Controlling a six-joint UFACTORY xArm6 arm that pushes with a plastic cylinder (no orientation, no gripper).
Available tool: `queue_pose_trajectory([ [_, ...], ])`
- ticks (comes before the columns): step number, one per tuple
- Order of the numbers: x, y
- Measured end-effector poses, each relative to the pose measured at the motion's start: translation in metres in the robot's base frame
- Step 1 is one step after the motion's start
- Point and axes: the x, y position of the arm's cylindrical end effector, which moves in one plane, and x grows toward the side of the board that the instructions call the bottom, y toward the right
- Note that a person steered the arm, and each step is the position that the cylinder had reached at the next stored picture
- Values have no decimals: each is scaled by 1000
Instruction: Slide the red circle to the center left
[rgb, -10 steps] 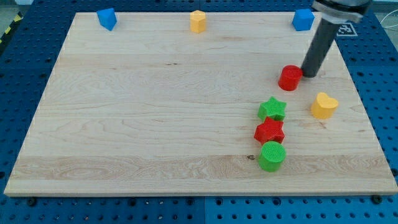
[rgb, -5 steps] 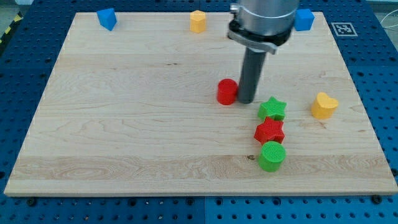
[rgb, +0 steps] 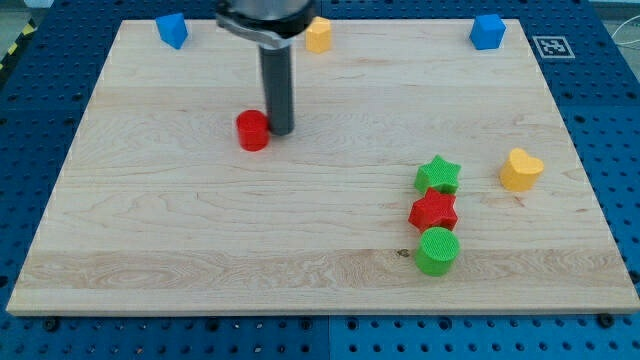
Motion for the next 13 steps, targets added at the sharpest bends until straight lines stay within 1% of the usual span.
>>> queue_pose_trajectory([
  [2, 34, -18],
  [3, 34, -36],
  [5, 6, -41],
  [6, 6, -54],
  [7, 6, -82],
  [9, 6, -111],
  [13, 6, -114],
])
